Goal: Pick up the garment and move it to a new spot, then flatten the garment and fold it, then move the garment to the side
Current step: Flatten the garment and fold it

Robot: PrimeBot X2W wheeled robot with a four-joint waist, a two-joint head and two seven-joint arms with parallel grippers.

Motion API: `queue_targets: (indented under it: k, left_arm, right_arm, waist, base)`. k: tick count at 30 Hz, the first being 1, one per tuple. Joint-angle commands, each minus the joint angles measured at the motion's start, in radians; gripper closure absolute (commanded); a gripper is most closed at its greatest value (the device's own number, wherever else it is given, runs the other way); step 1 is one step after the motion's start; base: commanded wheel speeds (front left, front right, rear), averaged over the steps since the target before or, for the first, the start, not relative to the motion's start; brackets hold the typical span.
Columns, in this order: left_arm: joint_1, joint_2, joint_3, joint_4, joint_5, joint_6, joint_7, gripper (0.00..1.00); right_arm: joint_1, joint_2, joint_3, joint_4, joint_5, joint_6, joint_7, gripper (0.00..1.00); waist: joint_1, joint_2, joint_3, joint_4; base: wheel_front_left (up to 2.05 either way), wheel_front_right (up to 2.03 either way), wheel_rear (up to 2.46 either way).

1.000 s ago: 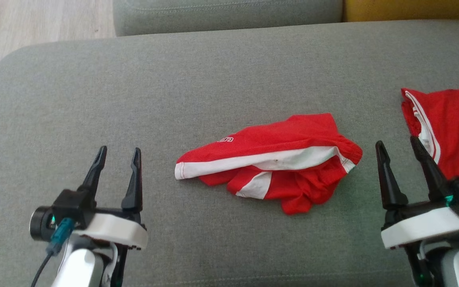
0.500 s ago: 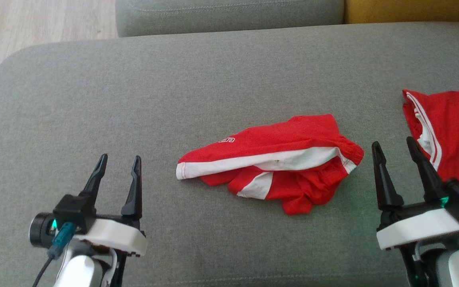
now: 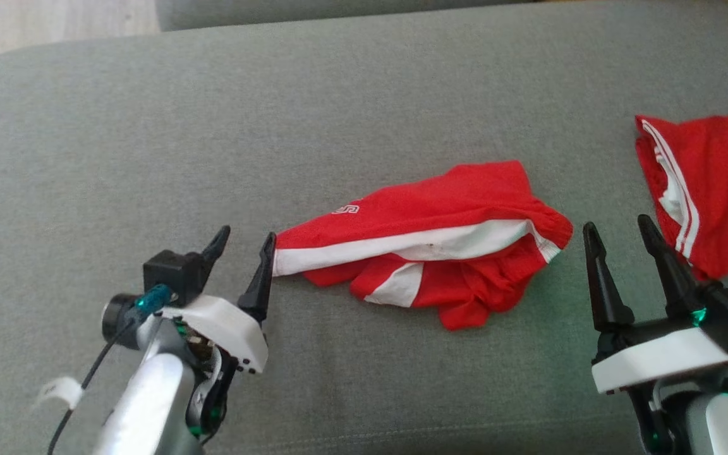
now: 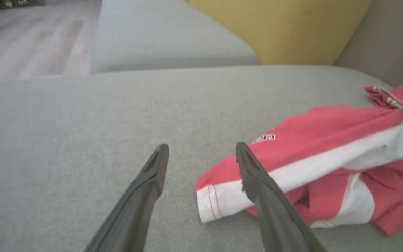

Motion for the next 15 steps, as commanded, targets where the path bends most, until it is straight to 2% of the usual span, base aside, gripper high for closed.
queue_targets:
  k: [1, 4, 5, 12, 13, 14, 15]
  left_arm:
    - [-0.046, 0.000, 0.030, 0.014, -0.017, -0.009, 0.007, 0.00]
    - [-0.063, -0.008, 0.026, 0.076, -0.028, -0.017, 0.022, 0.00]
    - [-0.078, -0.015, 0.024, 0.137, -0.042, -0.027, 0.038, 0.00]
    - [-0.111, -0.026, 0.020, 0.242, -0.067, -0.046, 0.049, 0.00]
    - [-0.115, -0.027, 0.019, 0.253, -0.071, -0.050, 0.047, 0.27]
    - [-0.119, -0.028, 0.018, 0.261, -0.074, -0.055, 0.044, 0.77]
    - [-0.123, -0.029, 0.016, 0.268, -0.076, -0.059, 0.041, 1.00]
  right_arm:
    - [-0.044, -0.002, 0.025, -0.027, 0.004, -0.001, -0.006, 0.00]
    - [-0.046, -0.001, 0.025, -0.023, 0.007, -0.001, -0.008, 0.00]
    - [-0.050, 0.000, 0.024, -0.018, 0.010, -0.001, -0.011, 0.00]
    - [-0.057, 0.004, 0.022, -0.005, 0.015, -0.001, -0.015, 0.00]
    - [-0.058, 0.005, 0.022, -0.002, 0.016, -0.001, -0.015, 0.00]
    - [-0.058, 0.006, 0.022, 0.001, 0.016, -0.001, -0.014, 0.00]
    - [-0.057, 0.006, 0.020, 0.004, 0.016, -0.001, -0.013, 0.00]
  waist:
    - [0.0000, 0.0000, 0.018, -0.018]
    - [0.0000, 0.0000, 0.028, -0.027]
    - [0.0000, 0.0000, 0.037, -0.035]
    - [0.0000, 0.0000, 0.053, -0.044]
    - [0.0000, 0.0000, 0.055, -0.045]
    - [0.0000, 0.0000, 0.056, -0.046]
    - [0.0000, 0.0000, 0.056, -0.046]
  base:
    - [0.00, 0.00, 0.00]
    - [0.00, 0.00, 0.00]
    - [0.00, 0.00, 0.00]
    - [0.00, 0.00, 0.00]
    - [0.00, 0.00, 0.00]
    - [0.00, 0.00, 0.00]
    - [0.00, 0.00, 0.00]
